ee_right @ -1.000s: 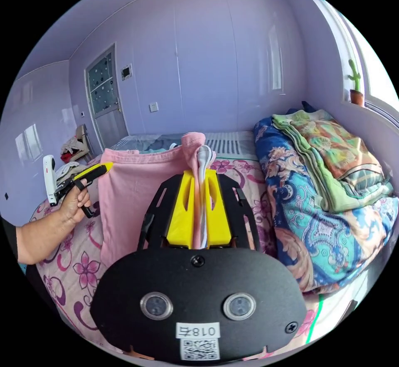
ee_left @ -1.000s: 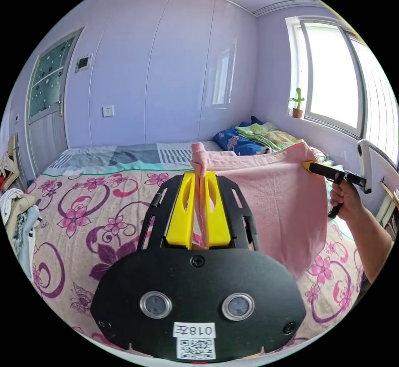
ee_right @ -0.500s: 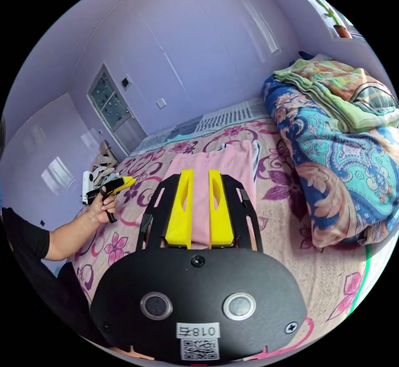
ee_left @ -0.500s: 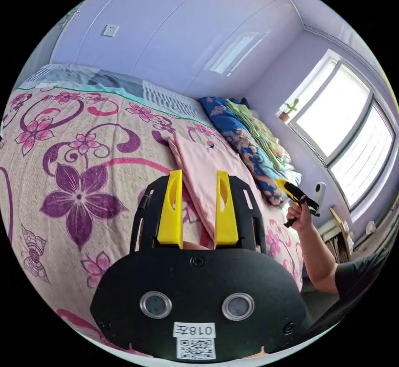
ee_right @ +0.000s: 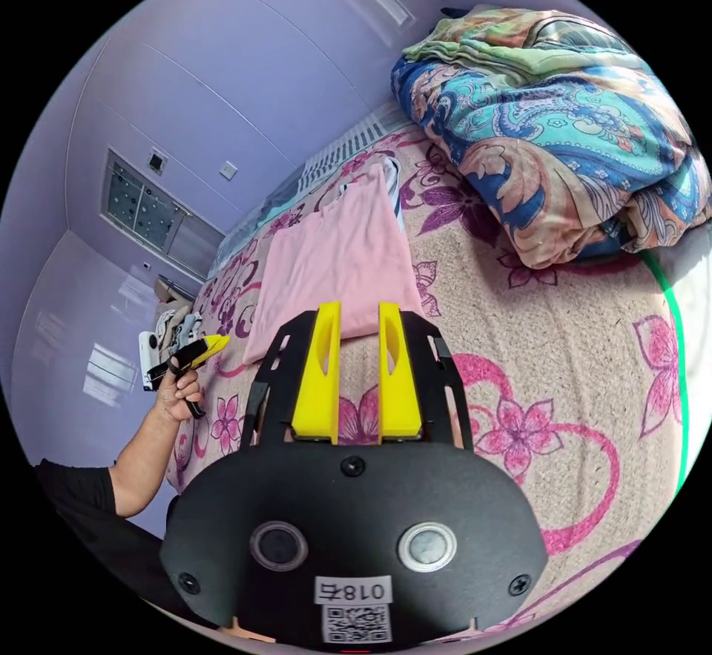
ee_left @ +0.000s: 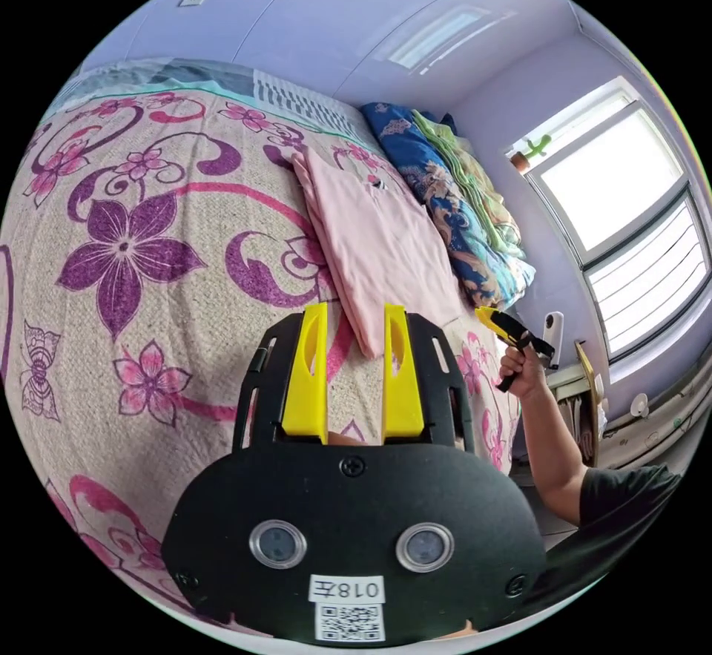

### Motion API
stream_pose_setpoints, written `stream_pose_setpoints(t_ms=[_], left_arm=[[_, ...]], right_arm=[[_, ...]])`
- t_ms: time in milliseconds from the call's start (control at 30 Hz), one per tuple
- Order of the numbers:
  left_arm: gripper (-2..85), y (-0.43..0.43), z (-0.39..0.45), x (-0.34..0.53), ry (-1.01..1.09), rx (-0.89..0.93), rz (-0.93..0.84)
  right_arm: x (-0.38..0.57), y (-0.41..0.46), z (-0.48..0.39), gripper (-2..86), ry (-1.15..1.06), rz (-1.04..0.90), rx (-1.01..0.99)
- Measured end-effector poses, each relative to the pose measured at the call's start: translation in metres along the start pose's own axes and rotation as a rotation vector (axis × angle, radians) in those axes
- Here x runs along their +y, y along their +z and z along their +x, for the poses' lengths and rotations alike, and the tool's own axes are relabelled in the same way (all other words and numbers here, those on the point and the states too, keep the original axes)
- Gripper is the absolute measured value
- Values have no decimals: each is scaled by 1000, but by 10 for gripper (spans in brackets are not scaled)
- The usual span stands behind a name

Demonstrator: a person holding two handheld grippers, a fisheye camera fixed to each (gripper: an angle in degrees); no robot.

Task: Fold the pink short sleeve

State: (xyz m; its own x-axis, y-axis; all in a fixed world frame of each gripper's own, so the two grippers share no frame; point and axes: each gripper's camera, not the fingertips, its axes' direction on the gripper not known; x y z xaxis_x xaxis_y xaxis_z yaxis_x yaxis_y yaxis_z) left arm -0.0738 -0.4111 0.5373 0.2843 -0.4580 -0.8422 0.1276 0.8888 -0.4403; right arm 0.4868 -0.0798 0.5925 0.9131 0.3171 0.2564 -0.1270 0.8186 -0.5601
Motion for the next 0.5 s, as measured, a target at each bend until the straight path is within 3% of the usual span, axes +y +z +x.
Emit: stream_pose_setpoints(t_ms=[133, 333, 500], left_arm=[[113, -7, -2, -25, 6, -2, 109], [116, 11, -36, -58, -57, 155, 257], [136, 42, -41, -100, -55, 60, 230]], right_arm=[[-28, -3, 4, 89, -72, 104, -53], [-64, 9, 25, 92, -63, 182, -108], [-111, 30, 8, 107, -149, 144, 75]])
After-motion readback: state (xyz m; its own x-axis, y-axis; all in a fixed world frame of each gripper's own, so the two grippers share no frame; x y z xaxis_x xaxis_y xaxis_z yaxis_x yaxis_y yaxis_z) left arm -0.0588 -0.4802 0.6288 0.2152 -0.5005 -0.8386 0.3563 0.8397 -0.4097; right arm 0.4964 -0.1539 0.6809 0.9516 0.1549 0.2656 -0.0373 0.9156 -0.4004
